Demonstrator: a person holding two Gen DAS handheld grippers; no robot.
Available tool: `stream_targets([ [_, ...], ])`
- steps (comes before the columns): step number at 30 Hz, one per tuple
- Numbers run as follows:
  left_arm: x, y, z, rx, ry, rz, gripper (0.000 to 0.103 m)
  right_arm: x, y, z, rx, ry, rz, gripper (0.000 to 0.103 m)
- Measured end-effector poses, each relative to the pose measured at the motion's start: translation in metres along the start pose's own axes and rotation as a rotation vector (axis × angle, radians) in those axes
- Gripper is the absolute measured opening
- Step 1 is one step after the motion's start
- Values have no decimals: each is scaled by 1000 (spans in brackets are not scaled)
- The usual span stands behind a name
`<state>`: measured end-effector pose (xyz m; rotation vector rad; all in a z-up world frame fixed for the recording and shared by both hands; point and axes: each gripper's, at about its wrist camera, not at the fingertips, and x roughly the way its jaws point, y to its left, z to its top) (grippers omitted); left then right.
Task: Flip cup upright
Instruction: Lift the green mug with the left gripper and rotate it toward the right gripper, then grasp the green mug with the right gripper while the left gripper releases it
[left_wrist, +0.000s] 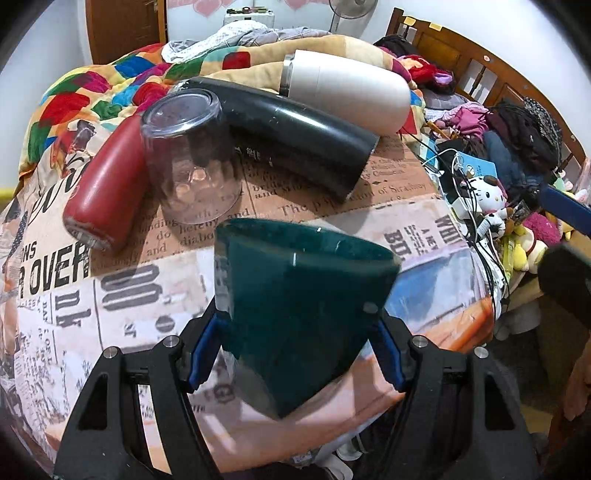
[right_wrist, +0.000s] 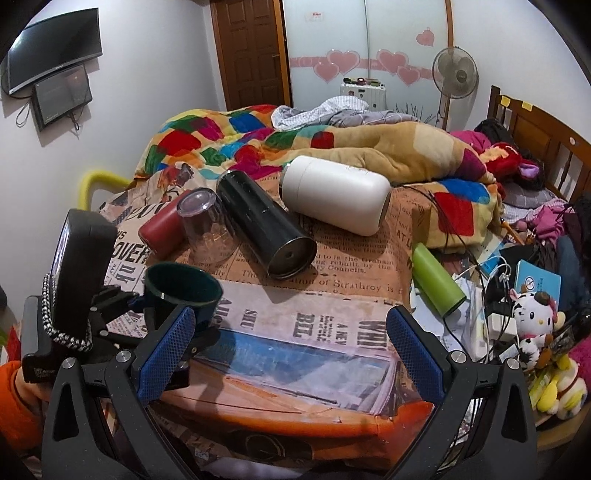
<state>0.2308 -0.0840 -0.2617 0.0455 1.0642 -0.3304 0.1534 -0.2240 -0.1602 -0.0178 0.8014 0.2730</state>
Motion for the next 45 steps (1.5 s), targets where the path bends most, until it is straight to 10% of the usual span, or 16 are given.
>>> stream_targets([
  [15,11,-4,-3,32,20,43,71,16,4,1,22,51,33,103],
  [27,-62,38,-37,-59,-119,109,75,21,32,10,24,77,87,103],
  [45,-116,113,-91,-245,-234,289,75,106,69,-1,125,335,216,96],
])
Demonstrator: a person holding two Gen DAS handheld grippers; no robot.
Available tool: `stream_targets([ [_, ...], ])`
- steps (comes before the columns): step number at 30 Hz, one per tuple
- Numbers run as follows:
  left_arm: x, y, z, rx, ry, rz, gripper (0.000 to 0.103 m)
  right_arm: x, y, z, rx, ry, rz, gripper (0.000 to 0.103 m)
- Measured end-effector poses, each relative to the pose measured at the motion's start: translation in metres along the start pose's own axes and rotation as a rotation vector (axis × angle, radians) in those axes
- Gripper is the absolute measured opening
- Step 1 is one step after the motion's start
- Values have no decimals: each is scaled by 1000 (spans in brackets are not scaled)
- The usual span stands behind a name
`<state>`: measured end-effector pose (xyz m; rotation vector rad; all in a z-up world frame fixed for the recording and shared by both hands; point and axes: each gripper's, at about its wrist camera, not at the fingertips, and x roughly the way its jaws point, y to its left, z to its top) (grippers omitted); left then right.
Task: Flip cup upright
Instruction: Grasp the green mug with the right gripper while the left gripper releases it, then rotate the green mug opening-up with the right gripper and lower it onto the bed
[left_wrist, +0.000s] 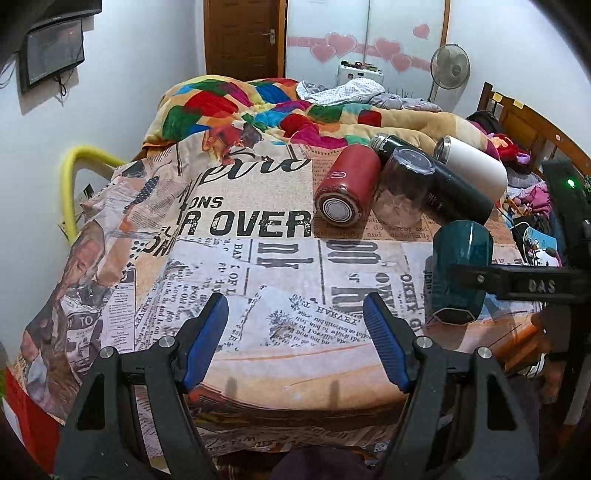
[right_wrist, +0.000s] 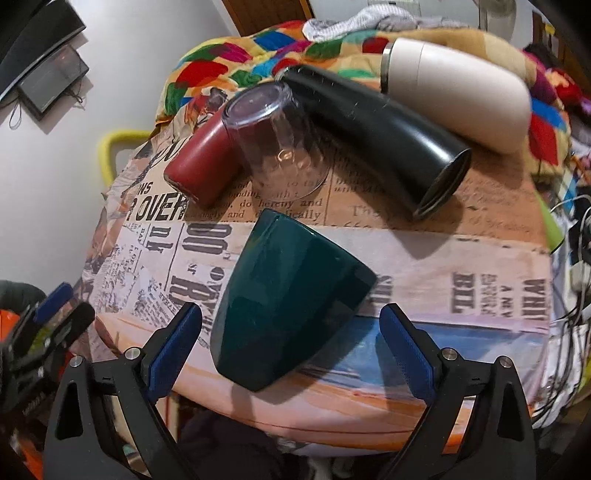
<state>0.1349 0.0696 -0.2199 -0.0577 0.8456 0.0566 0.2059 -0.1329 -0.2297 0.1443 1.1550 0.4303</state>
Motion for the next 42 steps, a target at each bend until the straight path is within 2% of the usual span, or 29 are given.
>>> stream_targets([
  [5,0,-2,0,-9,-4,-10,75,8,6,9,-5,12,-20,93],
  [14,-1,-7,2,0,-7,-10,75,23,15,21,-67,54,-22,72],
  [21,-5,-13,6,16,-18,-8,75,16,15,18,-81,45,-4,72],
  [31,-10,-22,16,24,-46,-13,75,-25,25,20,-169,-85,-52,71],
  [37,-10,-23,19,21,-49,-15,75,-23,27,32,-183,-107,-63,71],
  [42,-7,-22,19,19,-39,-12,75,-16,29,29,-203,-108,-85,71],
])
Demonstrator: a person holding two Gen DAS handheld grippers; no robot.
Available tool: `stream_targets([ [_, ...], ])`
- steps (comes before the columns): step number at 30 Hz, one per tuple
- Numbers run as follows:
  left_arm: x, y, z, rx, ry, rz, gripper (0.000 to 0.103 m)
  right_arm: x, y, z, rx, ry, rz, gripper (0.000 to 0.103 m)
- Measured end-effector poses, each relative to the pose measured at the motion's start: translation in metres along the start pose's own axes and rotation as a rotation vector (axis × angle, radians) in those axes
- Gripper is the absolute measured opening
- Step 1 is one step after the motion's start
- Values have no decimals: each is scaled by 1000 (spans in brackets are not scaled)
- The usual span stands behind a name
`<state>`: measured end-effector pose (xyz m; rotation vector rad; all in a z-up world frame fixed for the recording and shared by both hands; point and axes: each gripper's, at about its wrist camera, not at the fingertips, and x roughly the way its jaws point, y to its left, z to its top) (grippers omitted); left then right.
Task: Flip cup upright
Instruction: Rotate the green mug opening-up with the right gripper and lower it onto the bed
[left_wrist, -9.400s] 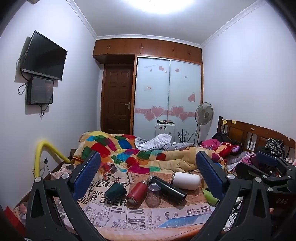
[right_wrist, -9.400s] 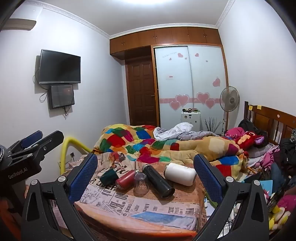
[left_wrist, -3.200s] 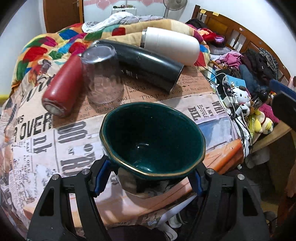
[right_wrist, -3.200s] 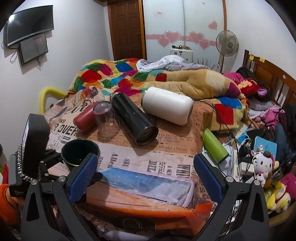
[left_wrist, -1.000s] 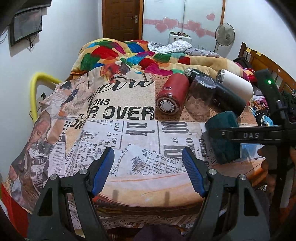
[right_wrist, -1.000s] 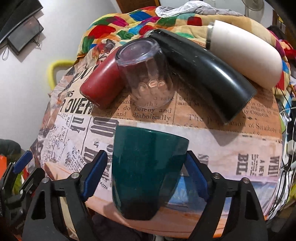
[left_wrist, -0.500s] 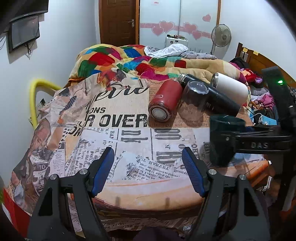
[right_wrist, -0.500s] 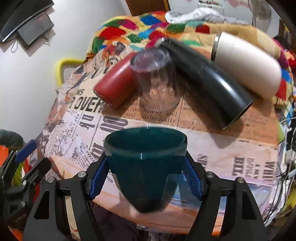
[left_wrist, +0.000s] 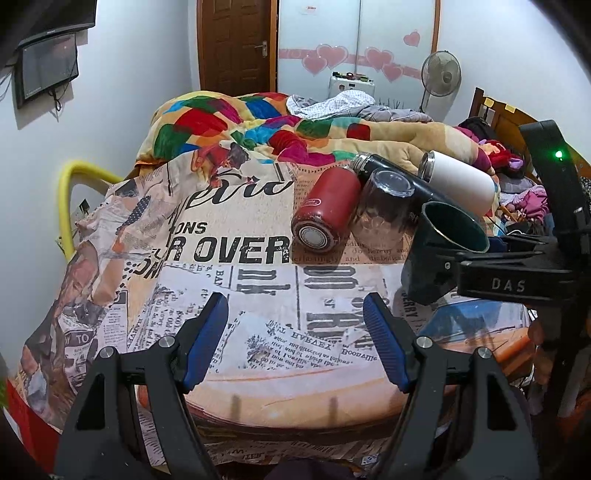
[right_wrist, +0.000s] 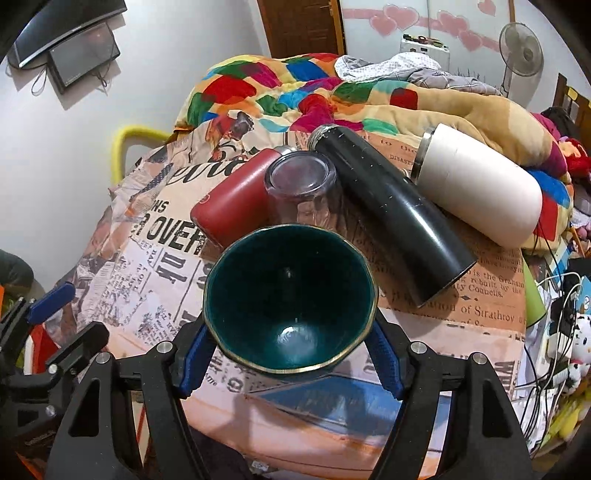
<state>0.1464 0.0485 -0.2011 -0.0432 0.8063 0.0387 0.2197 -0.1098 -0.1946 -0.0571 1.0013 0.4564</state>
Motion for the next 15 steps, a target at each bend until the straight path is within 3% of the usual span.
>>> stream_targets([
  [10,7,3,-4,-14,20,2,75,6,13,-12,-85,7,-53,71],
  [15,2,4,-2,-21,18,-1,75,6,11,-16,-66,27,-48,75],
])
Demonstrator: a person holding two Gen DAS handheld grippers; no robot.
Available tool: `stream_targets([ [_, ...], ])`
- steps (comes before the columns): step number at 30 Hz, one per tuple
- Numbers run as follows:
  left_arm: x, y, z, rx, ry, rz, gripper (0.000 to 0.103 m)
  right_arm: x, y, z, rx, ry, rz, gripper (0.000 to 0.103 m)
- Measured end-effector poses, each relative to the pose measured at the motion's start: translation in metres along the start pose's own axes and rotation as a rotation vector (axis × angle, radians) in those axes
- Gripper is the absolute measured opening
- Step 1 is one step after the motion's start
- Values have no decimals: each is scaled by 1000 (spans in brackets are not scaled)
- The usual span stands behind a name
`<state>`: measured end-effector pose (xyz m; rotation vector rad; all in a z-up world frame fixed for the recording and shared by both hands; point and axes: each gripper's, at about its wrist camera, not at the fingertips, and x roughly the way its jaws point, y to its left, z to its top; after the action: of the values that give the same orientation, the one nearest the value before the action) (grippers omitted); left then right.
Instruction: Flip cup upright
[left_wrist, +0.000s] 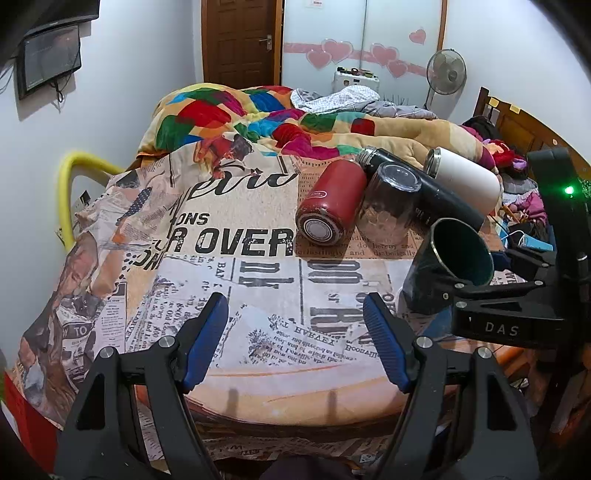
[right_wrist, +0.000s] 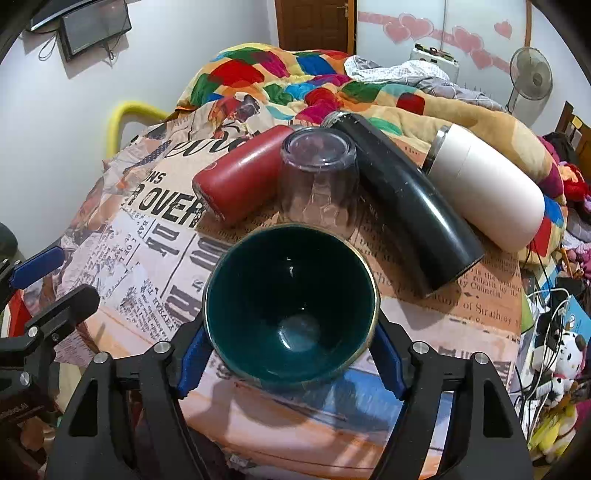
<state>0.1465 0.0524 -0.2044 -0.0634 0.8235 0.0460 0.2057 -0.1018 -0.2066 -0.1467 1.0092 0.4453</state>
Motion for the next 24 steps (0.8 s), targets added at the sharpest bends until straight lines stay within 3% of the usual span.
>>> stream_targets([
  [6,-20,-3,5,1,-31,-7,75,-18,-7,-7,42,14,49,76],
  [11,-55,-14,14,6,-93,-26,75,-68,-6,-13,26,-84,43,76],
  [17,-123,-36,27,33,-243,-63,75,-169,-10,-18,33,-325,24,76],
  [24,-224,-63,33,59,-512,-73,75,-285,-2,-41,22,-654,-15,76],
])
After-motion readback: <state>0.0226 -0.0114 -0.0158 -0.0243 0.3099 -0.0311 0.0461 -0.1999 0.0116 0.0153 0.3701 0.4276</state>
